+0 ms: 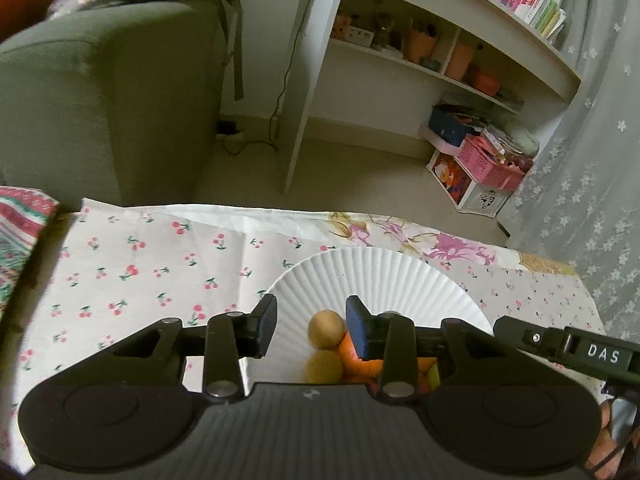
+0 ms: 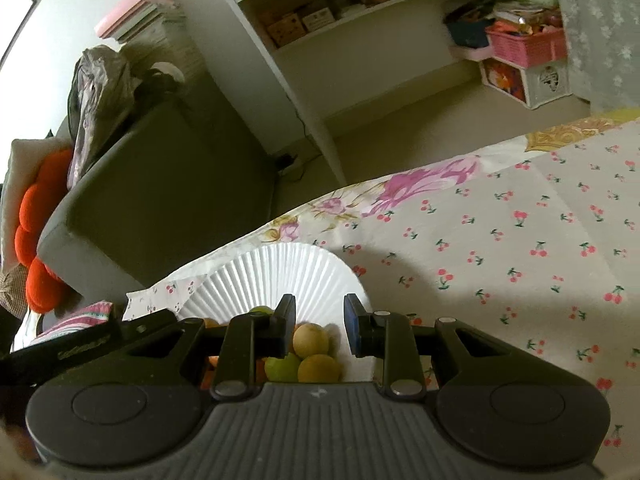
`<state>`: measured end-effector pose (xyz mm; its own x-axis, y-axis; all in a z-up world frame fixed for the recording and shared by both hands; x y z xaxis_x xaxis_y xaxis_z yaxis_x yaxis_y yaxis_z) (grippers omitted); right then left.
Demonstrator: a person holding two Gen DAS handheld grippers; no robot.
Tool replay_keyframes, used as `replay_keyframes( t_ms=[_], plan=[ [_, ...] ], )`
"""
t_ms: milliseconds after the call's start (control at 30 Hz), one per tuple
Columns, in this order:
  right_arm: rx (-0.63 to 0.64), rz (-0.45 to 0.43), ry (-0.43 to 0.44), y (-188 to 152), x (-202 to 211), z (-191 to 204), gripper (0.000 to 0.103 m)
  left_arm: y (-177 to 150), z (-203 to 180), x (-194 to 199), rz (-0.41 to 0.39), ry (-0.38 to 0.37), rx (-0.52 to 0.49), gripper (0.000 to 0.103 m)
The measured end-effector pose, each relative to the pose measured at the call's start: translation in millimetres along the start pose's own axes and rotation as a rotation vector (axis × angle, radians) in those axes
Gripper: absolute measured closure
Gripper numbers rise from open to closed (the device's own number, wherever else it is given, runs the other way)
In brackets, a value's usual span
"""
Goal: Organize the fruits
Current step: 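Open the left tool to drop its pale tomato while the right tool releases its pale tomato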
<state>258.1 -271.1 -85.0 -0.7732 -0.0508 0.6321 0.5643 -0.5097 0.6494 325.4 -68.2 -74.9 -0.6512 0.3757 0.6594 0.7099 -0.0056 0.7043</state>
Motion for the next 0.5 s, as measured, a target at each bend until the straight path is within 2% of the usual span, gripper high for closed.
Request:
replay_keyframes(
  t_ms=[167,300,400,500],
  plan=[
    [0.057,-0.019,-0.013,1.2,10.5,12.4,0.072,-2.0,1.6,27.6,-0.023,0.044,0.011,0.052],
    [0.106,-0.006,-0.01,-4.5,18.8,23.5,0.067,-5.9,3.7,49.2,-0.038,0.092,0.003,0.045],
    [0.152,0.002,-0.015,-10.8,26.6,33.9,0.067,-13.8,8.0,67.2,-0.051,0.112,0.02,0.039],
    [0.206,0.002,-0.02,-18.4,37.6,45.2,0.061,-24.3,10.4,82.0,-0.048,0.132,0.02,0.034]
  ],
)
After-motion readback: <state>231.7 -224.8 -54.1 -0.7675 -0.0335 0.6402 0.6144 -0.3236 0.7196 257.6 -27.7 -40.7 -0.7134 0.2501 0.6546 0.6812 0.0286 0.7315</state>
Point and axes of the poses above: each gripper's, at about its wrist camera, not at the fingertips, and x roughly against the way its jaws point, z to its left, y to its top, the point moved 8 cm from there along -x, roughly the way its jaws point, and after that the axes turned 4 degrees about -y, right-handed, at the moved point
